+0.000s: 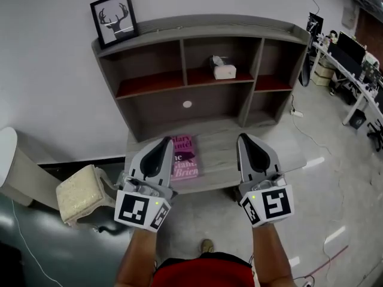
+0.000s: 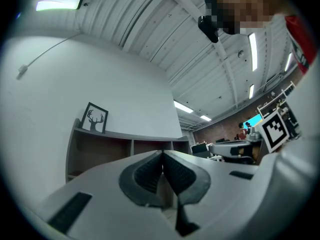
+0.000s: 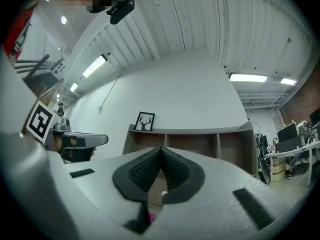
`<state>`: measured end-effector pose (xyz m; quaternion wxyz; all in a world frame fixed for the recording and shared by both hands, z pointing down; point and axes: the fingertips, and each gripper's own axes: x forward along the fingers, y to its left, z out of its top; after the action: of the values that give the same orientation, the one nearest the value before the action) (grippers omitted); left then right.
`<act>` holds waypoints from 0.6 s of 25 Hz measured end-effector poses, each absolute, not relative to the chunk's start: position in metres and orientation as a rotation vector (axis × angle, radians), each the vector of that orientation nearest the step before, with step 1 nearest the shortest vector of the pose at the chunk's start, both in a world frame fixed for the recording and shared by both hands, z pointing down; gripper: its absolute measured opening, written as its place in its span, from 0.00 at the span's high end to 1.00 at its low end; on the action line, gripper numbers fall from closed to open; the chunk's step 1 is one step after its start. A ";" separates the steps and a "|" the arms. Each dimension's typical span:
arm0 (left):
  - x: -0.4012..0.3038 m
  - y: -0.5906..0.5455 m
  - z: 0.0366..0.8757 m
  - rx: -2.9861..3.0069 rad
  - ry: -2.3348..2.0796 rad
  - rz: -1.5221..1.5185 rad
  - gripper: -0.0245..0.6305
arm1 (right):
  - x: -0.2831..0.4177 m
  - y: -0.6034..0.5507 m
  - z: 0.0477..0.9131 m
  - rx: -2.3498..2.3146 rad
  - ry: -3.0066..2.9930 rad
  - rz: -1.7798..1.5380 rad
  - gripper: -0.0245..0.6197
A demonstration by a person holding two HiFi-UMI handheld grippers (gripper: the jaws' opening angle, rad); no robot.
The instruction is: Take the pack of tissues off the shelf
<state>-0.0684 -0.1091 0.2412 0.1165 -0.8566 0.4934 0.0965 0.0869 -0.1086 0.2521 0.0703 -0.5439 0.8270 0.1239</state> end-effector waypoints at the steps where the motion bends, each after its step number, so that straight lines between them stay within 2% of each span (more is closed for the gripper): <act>1: -0.064 -0.120 0.240 -2.505 1.450 0.280 0.95 | 0.092 -0.121 0.252 -1.637 2.488 0.366 0.95; 15: -0.032 -0.247 0.246 -2.544 1.402 0.272 0.95 | 0.111 -0.260 0.266 -1.721 2.490 0.298 0.94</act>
<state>-0.0316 -0.2472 0.2463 0.1119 -0.8666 0.4775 0.0925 0.1112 -0.2604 0.2655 0.0499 -0.5652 0.8176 0.0977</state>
